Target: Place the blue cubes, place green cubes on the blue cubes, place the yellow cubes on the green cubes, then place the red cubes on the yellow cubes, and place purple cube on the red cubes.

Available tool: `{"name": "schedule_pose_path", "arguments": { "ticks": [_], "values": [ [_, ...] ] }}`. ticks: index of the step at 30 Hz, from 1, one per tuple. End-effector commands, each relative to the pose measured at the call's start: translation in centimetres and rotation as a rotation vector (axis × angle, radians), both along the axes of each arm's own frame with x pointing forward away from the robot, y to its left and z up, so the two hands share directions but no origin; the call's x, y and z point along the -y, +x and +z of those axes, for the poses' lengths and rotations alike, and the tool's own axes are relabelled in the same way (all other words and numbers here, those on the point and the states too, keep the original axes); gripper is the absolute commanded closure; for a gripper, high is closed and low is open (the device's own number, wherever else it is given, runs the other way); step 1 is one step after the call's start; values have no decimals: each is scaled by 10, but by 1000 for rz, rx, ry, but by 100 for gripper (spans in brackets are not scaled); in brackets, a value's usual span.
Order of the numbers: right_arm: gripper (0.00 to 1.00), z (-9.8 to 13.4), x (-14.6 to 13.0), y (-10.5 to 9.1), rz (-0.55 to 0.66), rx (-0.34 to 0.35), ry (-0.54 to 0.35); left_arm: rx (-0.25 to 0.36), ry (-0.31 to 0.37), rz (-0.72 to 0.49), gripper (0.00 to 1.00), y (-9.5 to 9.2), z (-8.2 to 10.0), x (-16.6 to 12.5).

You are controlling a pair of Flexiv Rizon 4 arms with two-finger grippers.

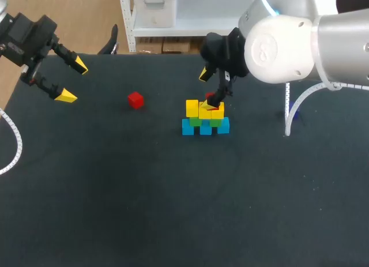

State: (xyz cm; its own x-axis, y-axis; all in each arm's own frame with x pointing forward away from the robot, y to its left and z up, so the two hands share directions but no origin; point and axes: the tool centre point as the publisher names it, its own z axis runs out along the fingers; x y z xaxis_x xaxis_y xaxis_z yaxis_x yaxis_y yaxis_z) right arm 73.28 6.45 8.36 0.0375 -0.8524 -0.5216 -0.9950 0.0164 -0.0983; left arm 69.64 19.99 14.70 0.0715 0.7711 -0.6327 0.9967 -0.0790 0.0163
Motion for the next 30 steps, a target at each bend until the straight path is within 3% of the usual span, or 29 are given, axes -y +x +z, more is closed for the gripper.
{"name": "schedule_pose_path", "arguments": {
  "ticks": [1,8,13,19,21,24,30],
  "values": [
    [0,9,7,-6,9,-12,21,0,0,-3,0,1,0,0],
    [0,28,35,-13,-36,-20,60,0,0,-3,0,1,0,0],
    [0,38,78,-10,-114,-39,102,0,0,-3,0,1,0,0],
    [0,44,138,-7,-177,-54,221,0,0,-3,0,1,0,0],
    [0,44,157,-7,-155,-24,278,0,0,-3,0,1,0,0],
    [0,40,179,-7,-122,-35,346,0,0,-3,0,1,0,0],
    [0,37,214,-17,-77,-9,351,0,0,-3,0,1,0,0]
  ]
}}
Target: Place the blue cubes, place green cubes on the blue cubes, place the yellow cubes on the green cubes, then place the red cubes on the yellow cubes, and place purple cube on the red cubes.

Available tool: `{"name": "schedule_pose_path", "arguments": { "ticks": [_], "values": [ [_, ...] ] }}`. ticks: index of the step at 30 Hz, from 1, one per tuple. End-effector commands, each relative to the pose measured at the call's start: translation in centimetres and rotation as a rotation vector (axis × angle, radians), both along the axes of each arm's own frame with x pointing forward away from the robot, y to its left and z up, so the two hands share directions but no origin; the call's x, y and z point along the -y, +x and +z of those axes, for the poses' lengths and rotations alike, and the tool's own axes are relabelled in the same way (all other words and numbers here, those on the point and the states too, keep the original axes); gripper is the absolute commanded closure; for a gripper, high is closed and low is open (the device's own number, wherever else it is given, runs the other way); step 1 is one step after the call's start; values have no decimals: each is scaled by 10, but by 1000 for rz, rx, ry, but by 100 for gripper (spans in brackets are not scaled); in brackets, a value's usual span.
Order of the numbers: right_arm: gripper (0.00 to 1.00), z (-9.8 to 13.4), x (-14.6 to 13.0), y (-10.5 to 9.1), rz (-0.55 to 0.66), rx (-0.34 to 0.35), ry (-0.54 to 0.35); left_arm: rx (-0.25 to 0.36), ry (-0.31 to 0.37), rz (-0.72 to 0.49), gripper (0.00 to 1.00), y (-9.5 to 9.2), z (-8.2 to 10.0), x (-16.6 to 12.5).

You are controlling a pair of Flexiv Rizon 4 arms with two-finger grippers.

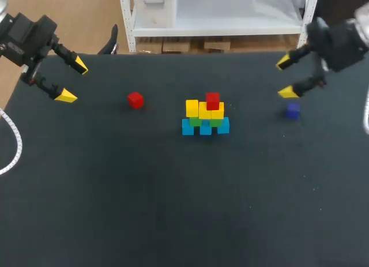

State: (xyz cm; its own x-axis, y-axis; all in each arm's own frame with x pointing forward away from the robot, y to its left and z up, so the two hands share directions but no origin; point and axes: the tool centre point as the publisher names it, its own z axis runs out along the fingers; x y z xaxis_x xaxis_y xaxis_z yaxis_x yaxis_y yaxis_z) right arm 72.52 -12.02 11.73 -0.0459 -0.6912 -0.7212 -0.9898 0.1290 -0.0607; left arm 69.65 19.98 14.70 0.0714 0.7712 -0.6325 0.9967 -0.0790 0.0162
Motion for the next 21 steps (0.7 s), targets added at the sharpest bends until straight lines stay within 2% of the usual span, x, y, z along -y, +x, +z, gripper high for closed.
{"name": "schedule_pose_path", "arguments": {
  "ticks": [1,5,14,21],
  "values": [
    [0,2,34,-11,14,23,89,0,0,-3,0,1,0,-1],
    [0,-2,51,-17,19,7,63,0,0,-3,0,1,0,-1],
    [0,-15,90,-21,-65,-19,6,0,0,-3,0,1,0,-1],
    [0,-23,103,-22,-92,-37,-4,0,0,-3,0,1,0,-1]
  ]
}}
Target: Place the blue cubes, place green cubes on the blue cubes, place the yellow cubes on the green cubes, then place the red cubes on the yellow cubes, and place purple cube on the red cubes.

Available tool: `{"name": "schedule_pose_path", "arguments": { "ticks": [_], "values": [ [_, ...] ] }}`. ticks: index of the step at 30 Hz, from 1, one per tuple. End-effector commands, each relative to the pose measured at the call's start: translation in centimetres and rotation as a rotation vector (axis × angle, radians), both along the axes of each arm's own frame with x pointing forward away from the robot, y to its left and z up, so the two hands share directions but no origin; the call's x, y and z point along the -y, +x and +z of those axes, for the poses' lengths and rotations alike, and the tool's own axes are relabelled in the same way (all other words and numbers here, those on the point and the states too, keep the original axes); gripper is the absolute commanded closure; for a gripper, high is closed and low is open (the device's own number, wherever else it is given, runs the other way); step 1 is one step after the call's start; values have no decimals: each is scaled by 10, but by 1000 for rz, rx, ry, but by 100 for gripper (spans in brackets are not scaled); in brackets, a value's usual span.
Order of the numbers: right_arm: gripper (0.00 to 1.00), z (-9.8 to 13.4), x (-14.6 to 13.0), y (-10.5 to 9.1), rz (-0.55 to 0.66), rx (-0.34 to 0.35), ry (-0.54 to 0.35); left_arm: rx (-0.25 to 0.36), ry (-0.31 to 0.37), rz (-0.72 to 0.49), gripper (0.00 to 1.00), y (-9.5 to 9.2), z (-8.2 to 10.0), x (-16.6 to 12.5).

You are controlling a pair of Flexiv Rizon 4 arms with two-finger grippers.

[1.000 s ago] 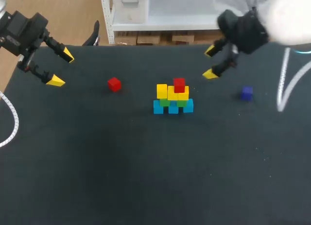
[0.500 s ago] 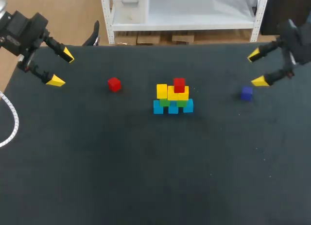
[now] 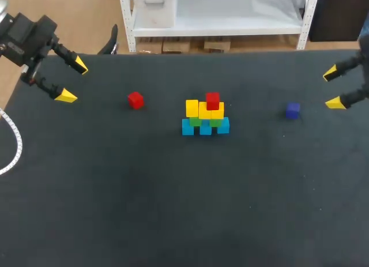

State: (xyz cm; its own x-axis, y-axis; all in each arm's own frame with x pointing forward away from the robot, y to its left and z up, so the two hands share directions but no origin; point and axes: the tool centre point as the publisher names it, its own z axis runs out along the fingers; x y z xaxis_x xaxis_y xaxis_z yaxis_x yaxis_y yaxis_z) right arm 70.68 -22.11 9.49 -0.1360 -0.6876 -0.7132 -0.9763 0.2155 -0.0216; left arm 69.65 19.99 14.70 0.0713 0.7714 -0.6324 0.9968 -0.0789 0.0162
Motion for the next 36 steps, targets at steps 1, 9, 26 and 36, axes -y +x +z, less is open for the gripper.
{"name": "schedule_pose_path", "arguments": {
  "ticks": [1,9,26,36],
  "values": [
    [0,-1,2,-4,-1,6,4,0,0,-3,0,1,0,0],
    [0,-2,2,-4,-1,-7,0,18,2,-34,0,3,0,3],
    [0,-2,2,-4,-1,-7,0,141,182,-598,0,62,-40,91],
    [0,-2,2,-4,-1,-7,0,114,274,-780,0,102,-83,112]
  ]
}}
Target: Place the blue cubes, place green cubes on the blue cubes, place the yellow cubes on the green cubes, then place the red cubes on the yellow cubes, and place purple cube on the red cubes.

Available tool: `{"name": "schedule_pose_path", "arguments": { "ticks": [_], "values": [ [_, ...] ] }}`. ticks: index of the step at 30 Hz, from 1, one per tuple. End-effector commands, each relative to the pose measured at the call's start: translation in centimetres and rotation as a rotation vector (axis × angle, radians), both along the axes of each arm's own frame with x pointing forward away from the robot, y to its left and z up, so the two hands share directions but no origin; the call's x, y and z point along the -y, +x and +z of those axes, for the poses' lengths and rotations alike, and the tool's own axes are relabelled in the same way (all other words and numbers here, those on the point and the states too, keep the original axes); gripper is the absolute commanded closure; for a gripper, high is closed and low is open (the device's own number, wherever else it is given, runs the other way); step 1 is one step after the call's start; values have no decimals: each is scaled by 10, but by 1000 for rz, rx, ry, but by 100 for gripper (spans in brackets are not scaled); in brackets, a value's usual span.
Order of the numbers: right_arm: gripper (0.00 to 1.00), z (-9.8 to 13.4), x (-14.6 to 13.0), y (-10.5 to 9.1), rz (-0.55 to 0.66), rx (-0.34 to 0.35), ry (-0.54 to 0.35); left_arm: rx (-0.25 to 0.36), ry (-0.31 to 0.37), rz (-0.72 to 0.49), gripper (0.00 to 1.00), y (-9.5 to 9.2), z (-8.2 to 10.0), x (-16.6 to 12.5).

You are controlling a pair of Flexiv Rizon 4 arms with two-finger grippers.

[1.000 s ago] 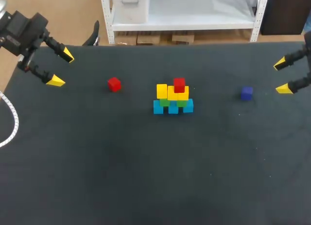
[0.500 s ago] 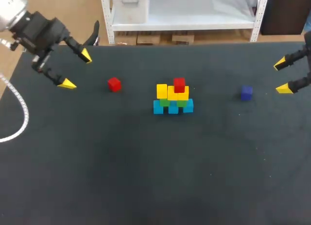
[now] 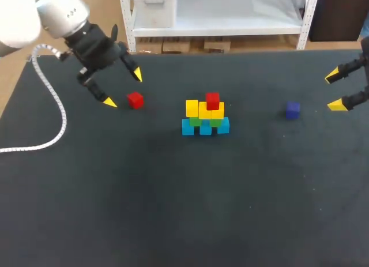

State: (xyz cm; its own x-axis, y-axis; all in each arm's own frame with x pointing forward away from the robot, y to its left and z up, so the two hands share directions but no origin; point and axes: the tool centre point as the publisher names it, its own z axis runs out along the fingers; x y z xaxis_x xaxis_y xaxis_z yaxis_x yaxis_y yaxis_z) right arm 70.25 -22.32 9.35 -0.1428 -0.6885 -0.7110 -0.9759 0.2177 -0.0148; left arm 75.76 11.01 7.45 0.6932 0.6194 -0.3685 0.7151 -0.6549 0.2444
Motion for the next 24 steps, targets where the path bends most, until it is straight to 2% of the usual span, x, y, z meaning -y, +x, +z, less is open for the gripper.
{"name": "schedule_pose_path", "arguments": {
  "ticks": [1,3,11,17,24],
  "values": [
    [0,-1,0,0,1,1,2,-186,196,-129,0,46,-16,22],
    [0,-1,0,0,1,1,2,-187,229,-151,0,53,-26,23],
    [0,-1,0,0,1,1,2,-218,266,-189,0,76,-55,20],
    [0,-1,0,0,1,1,2,-224,290,-200,0,81,-60,15],
    [0,-1,0,0,1,1,2,-237,340,-216,0,78,-66,2]
  ]
}}
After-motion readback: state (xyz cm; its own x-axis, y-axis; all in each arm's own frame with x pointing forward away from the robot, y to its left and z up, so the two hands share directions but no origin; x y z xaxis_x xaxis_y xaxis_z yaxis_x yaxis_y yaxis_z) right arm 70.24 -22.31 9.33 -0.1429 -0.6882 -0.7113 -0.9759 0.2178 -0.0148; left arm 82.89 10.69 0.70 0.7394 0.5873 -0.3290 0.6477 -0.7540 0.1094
